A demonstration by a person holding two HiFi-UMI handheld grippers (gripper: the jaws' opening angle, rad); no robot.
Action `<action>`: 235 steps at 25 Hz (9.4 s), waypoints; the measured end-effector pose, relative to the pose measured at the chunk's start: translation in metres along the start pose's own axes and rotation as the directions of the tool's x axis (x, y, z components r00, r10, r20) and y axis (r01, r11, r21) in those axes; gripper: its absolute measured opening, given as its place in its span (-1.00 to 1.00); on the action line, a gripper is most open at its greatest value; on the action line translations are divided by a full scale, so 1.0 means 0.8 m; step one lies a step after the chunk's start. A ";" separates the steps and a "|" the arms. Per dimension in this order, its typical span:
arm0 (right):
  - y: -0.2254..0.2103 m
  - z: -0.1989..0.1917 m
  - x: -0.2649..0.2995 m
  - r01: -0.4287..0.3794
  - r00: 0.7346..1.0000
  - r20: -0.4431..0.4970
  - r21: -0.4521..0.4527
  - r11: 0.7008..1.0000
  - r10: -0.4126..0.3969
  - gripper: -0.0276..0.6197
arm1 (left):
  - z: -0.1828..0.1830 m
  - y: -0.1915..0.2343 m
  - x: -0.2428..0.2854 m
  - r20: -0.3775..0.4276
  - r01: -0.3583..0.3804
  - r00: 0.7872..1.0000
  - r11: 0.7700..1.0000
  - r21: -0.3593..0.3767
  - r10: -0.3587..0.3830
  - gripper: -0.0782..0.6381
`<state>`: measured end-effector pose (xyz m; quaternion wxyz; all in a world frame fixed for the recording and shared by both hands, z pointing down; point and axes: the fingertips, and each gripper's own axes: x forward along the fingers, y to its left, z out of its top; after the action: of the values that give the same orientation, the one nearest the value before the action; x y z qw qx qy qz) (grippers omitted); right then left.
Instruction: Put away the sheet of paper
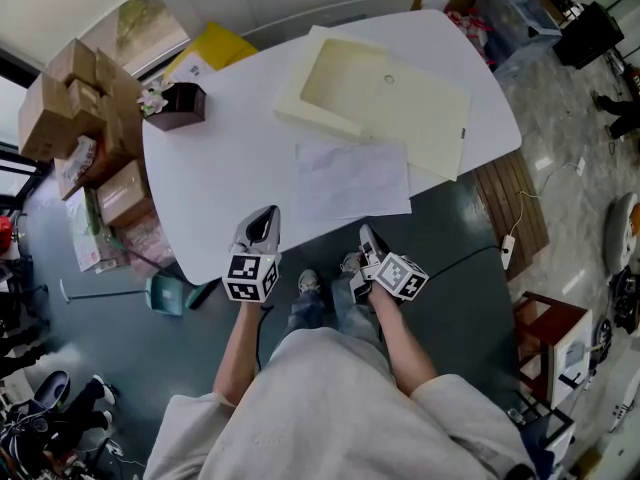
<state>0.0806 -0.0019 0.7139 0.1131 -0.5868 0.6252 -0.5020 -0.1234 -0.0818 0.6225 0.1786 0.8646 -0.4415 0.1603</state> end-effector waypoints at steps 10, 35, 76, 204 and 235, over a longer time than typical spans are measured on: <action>-0.054 -0.018 0.031 0.040 0.999 -0.011 0.294 0.955 -0.038 -0.32 | -0.005 0.008 -0.005 -0.007 -0.013 1.000 1.000 -0.008 0.012 -0.76; -0.078 -0.006 0.082 0.132 0.991 -0.046 0.311 0.941 -0.123 -0.27 | -0.005 0.019 -0.001 -0.014 -0.024 1.000 1.000 -0.005 0.024 -0.76; 0.064 0.130 -0.043 0.215 0.963 0.247 -0.448 0.868 -0.111 -0.91 | 0.102 -0.032 0.007 0.139 0.150 0.977 0.985 0.081 -0.160 -0.76; -0.067 0.300 0.276 -0.186 0.883 -0.459 -0.153 0.970 0.097 -0.91 | 0.160 0.050 0.221 0.034 -0.151 0.988 0.989 0.002 0.150 -0.76; -0.055 0.318 0.339 -0.205 0.782 -0.613 -0.081 0.975 0.114 -0.91 | 0.157 0.063 0.217 0.006 -0.212 0.977 0.977 -0.006 0.212 -0.76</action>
<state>0.2157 -0.3493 0.7493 -0.0926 -0.3473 0.7103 -0.6053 -0.0528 -0.2884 0.5954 0.1612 0.8126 -0.5323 0.1744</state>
